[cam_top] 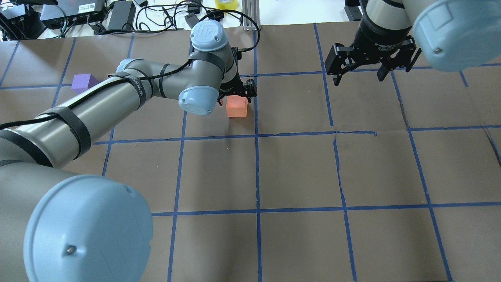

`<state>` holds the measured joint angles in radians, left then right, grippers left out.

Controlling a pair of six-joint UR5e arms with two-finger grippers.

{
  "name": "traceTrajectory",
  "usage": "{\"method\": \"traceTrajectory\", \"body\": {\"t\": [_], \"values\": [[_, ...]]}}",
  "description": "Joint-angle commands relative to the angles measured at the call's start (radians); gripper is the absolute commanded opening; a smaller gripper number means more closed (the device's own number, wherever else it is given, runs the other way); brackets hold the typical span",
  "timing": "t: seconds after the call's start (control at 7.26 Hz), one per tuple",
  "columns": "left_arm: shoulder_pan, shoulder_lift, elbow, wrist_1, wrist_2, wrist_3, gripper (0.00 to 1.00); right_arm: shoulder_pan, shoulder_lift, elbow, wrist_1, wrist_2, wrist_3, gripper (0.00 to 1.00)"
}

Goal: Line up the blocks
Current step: 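Reach the left gripper to the orange cube while the right arm withdraws, then close the left gripper on the orange cube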

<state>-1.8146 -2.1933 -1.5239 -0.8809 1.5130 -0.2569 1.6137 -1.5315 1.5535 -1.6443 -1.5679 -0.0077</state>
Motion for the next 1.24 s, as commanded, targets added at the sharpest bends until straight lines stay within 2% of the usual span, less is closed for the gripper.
{"method": "traceTrajectory", "body": {"t": [0.0, 0.14, 0.28, 0.41, 0.55, 0.69, 1.1], "values": [[0.000, -0.025, 0.001, 0.023, 0.004, 0.002, 0.70, -0.002, -0.012, 0.002, 0.003, 0.116, 0.003, 1.00], [0.001, -0.014, 0.010, 0.025, 0.004, 0.008, 0.28, -0.002, -0.013, 0.002, 0.006, 0.118, 0.003, 1.00], [0.001, 0.010, 0.010, 0.023, 0.009, 0.007, 0.00, -0.002, -0.018, 0.002, 0.004, 0.112, 0.003, 1.00], [0.032, 0.044, 0.014, 0.016, 0.010, 0.019, 0.00, -0.002, -0.019, 0.002, 0.008, 0.106, 0.005, 1.00], [0.110, 0.096, 0.014, 0.016, 0.033, 0.072, 0.00, -0.003, -0.024, 0.003, 0.018, 0.101, 0.005, 1.00], [0.157, 0.143, 0.013, -0.009, 0.029, 0.080, 0.00, -0.003, -0.042, 0.003, 0.073, 0.100, 0.003, 1.00], [0.364, 0.257, 0.013, -0.276, 0.021, 0.146, 0.00, -0.003, -0.051, 0.003, 0.127, 0.066, 0.015, 1.00]]}}
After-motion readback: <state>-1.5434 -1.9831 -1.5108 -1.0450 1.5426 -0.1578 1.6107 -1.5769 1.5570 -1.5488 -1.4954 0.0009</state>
